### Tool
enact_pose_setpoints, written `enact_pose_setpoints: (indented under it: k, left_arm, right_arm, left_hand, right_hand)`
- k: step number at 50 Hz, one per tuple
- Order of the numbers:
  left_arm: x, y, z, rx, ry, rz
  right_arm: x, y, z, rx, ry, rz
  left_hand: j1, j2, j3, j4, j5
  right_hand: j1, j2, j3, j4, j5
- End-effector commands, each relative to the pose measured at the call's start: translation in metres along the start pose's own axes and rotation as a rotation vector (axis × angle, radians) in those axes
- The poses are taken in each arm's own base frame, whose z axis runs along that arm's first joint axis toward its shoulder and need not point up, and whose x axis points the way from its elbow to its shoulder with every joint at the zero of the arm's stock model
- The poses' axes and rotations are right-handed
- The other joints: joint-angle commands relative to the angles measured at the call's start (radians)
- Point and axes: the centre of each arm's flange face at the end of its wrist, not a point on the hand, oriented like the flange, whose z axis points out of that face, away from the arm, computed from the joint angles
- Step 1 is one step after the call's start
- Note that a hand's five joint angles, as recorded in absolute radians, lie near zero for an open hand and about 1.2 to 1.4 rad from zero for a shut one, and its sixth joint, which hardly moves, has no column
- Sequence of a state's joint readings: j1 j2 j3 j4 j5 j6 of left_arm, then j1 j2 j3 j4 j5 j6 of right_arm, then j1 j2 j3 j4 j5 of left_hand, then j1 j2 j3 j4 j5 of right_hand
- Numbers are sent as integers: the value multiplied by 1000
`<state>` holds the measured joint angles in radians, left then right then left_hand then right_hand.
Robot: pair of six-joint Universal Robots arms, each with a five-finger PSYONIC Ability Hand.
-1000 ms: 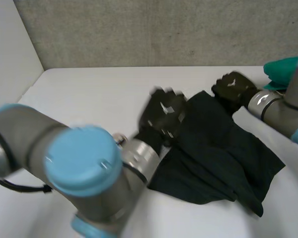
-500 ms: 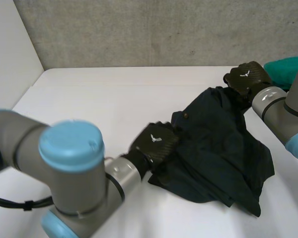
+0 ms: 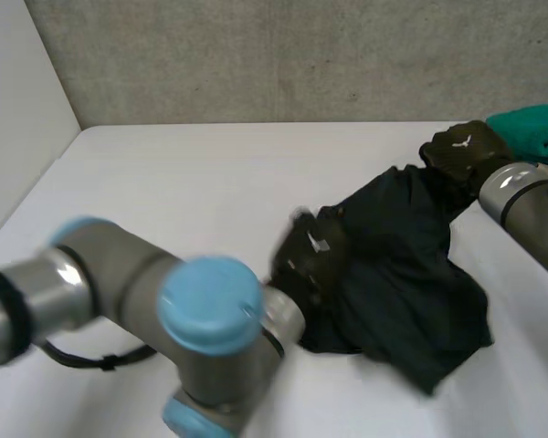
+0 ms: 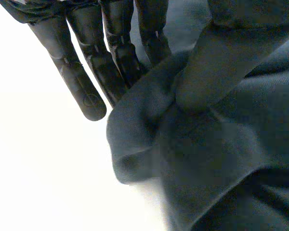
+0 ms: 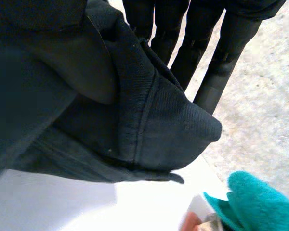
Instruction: Fold the laundry.
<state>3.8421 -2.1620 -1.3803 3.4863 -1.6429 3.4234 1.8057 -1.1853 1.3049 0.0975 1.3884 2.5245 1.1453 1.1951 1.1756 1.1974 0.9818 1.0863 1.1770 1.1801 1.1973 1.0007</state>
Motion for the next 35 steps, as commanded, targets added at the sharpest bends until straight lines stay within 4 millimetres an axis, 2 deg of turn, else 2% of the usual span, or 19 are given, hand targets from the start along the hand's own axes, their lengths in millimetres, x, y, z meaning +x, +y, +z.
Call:
enact_pose_setpoints:
  k: [1, 4, 7, 11, 12, 15, 16, 17, 19, 20, 23, 24, 27, 28, 30, 31, 35]
  left_arm:
    - [-84, -63, 13, 178, -154, -37]
    - [-98, -68, 20, 191, -123, -38]
    - [-108, -60, 34, 166, -78, -41]
    - [-113, -28, 54, 82, -46, -45]
    - [-115, -12, 61, 45, -43, -40]
    - [-117, 9, 70, 7, -44, -19]
    - [-120, 21, 75, -15, -51, 6]
    - [-121, 27, 77, -27, -54, 15]
    - [-121, 30, 76, -47, -56, 27]
    - [-119, 30, 71, -72, -50, 29]
    - [-118, 18, 61, -80, -48, 26]
    - [-115, 7, 53, -70, -45, 28]
    - [-115, -10, 38, -55, -50, 32]
    - [-117, -23, 25, -46, -64, 31]
    - [-120, -34, 11, -42, -86, 27]
    - [-124, -46, -3, -32, -112, 21]
    - [-130, -62, -39, -37, -168, -17]
  right_arm:
    - [6, -27, -30, 57, -27, 6]
    - [-2, -29, -40, 71, -59, 47]
    - [-23, -20, -51, 67, -111, 123]
    - [-60, 1, -61, 95, -164, 185]
    - [-76, 12, -61, 113, -175, 186]
    - [-92, 28, -57, 139, -162, 170]
    - [-94, 34, -51, 153, -128, 151]
    - [-95, 37, -50, 143, -117, 144]
    - [-94, 40, -50, 108, -92, 130]
    - [-90, 39, -51, 80, -76, 123]
    - [-84, 32, -52, 62, -78, 118]
    - [-80, 25, -54, 61, -90, 115]
    - [-69, 5, -58, 87, -102, 108]
    - [-60, -7, -61, 99, -107, 106]
    - [-48, -16, -64, 95, -110, 104]
    - [-37, -23, -65, 81, -116, 102]
    - [-23, -35, -64, 45, -174, 82]
  left_hand:
    - [251, 201, 221, 199, 240]
    - [251, 201, 221, 199, 240]
    - [251, 201, 221, 199, 240]
    - [251, 201, 221, 199, 240]
    - [251, 201, 221, 199, 240]
    - [251, 201, 221, 199, 240]
    - [179, 129, 148, 127, 168]
    - [27, -23, -4, -25, 16]
    - [-402, -451, -432, -454, -413]
    - [-741, -790, -771, -793, -752]
    - [-876, -925, -906, -928, -887]
    - [-949, -999, -979, -1001, -960]
    - [-970, -1020, -1000, -1022, -981]
    - [-970, -1020, -1000, -1022, -981]
    - [-970, -1020, -1000, -1022, -981]
    - [-961, -1011, -992, -1013, -972]
    - [-938, -988, -968, -990, -949]
  right_hand:
    - [310, 219, 216, 199, 221]
    - [310, 219, 216, 199, 221]
    - [310, 219, 216, 199, 221]
    - [310, 219, 216, 199, 221]
    - [310, 219, 216, 199, 221]
    - [310, 219, 216, 199, 221]
    - [257, 167, 163, 146, 168]
    - [77, -14, -17, -34, -12]
    - [-378, -469, -472, -489, -467]
    - [-619, -709, -712, -730, -708]
    - [-709, -800, -803, -820, -798]
    - [-756, -846, -849, -867, -845]
    - [-762, -853, -856, -873, -851]
    - [-768, -859, -862, -879, -857]
    - [-765, -856, -859, -876, -854]
    - [-765, -856, -859, -876, -854]
    - [-759, -850, -853, -870, -848]
